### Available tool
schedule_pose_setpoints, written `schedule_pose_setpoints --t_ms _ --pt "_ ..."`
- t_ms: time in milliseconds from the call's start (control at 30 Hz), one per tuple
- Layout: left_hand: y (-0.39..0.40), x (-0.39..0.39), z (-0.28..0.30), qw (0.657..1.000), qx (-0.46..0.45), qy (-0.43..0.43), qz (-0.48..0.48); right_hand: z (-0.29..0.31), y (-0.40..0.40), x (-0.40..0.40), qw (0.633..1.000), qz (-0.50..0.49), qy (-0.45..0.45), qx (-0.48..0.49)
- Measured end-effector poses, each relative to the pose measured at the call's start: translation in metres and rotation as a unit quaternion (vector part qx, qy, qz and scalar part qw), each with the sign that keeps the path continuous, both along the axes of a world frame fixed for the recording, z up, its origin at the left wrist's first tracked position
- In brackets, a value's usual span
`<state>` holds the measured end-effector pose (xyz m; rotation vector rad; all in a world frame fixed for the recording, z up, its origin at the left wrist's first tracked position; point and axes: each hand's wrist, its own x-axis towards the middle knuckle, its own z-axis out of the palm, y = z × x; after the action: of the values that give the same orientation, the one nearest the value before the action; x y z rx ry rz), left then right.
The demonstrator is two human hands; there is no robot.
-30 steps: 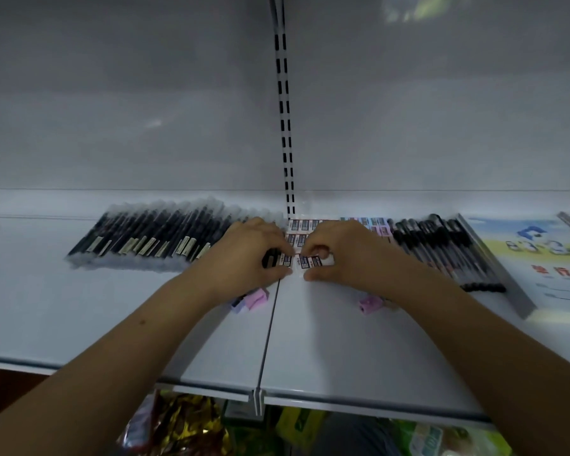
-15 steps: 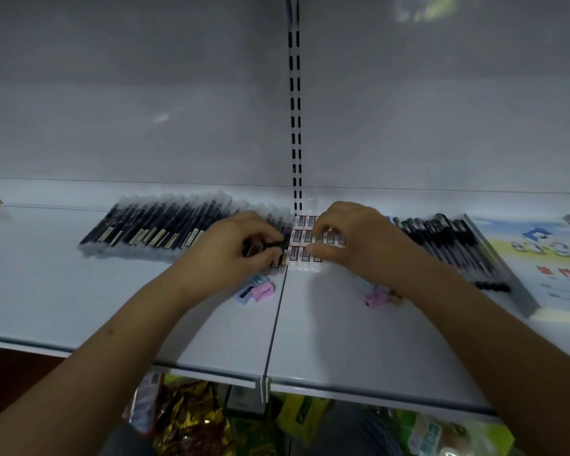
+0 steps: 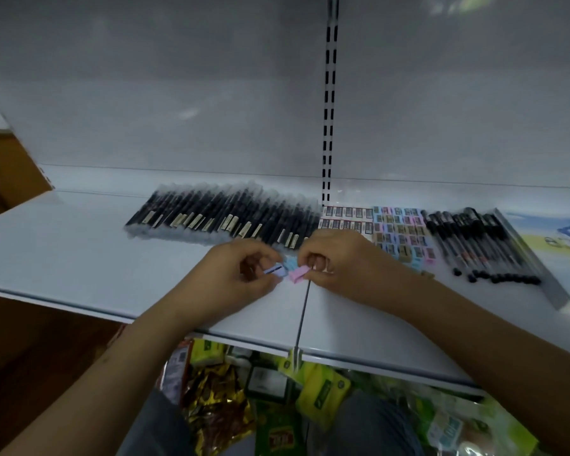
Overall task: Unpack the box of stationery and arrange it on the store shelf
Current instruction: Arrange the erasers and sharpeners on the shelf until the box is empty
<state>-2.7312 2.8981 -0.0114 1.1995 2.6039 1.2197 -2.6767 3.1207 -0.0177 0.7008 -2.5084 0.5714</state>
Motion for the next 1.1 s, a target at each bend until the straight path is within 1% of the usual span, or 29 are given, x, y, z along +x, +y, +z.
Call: schedule_pose_setpoints --t_ms 67,100,200,267,333,400,467,533,567,633,733,800,900,1100 --pt "0.003 0.005 -0.001 1.0 0.011 -0.008 -0.002 0.009 0.007 0.008 1.0 -0.023 -0.022 -0.002" --pt "0.006 0.009 -0.002 1.0 0.007 -0.002 -0.005 0.014 0.011 0.013 0.998 -0.051 -0.042 -0.005" --pt "0.021 0.021 -0.004 0.999 -0.027 0.025 -0.023 0.019 0.026 0.034 0.986 -0.126 -0.114 0.0" --pt "0.034 0.028 -0.002 0.997 -0.05 0.039 -0.037 0.022 0.034 0.047 0.981 -0.151 -0.12 -0.004" --pt "0.046 0.032 -0.002 0.994 -0.063 0.072 -0.048 0.025 0.04 0.055 0.979 -0.162 -0.123 -0.01" --pt "0.054 0.034 -0.003 0.99 -0.078 0.106 -0.045 0.029 0.043 0.061 0.977 -0.171 -0.129 0.016" --pt "0.056 0.035 -0.005 0.987 -0.091 0.128 -0.04 0.029 0.042 0.065 0.97 -0.186 -0.134 0.079" --pt "0.052 0.036 -0.006 0.986 -0.094 0.132 -0.032 0.026 0.041 0.069 0.964 -0.187 -0.132 0.138" --pt "0.049 0.036 -0.005 0.988 -0.085 0.125 -0.024 0.025 0.042 0.071 0.965 -0.177 -0.128 0.143" --pt "0.04 0.032 -0.004 0.991 -0.062 0.117 -0.009 0.028 0.047 0.077 0.974 -0.163 -0.111 0.107" --pt "0.031 0.021 -0.005 0.987 -0.093 0.135 -0.009 0.036 0.068 0.086 0.972 -0.206 -0.095 0.053" --pt "0.03 0.018 -0.007 0.986 -0.106 0.13 -0.006 0.04 0.081 0.093 0.966 -0.223 -0.119 0.063" --pt "0.031 0.017 -0.007 0.99 -0.076 0.115 0.008 0.036 0.09 0.1 0.966 -0.203 -0.155 0.039" --pt "0.032 0.017 -0.001 0.997 -0.045 0.065 0.014 0.029 0.087 0.103 0.961 -0.219 -0.17 -0.011"
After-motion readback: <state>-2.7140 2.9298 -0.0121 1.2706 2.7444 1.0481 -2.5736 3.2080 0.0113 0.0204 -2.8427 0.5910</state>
